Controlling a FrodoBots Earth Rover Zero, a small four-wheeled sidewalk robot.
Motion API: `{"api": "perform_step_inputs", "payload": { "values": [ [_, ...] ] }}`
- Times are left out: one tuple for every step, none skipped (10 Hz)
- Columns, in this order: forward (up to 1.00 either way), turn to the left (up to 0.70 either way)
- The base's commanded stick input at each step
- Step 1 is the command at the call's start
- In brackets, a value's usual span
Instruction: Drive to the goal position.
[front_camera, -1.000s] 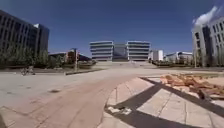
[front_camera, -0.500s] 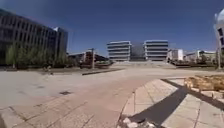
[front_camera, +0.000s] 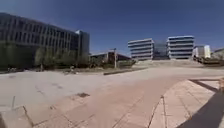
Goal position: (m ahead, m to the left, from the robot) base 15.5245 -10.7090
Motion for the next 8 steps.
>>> {"api": "perform_step_inputs", "payload": {
  "values": [
    [0.7, 0.01],
    [0.7, -0.09],
    [0.7, -0.34],
    [0.7, -0.34],
    [0.7, -0.34],
    [0.7, -0.34],
    [0.7, -0.34],
    [0.7, -0.34]
  ]
}}
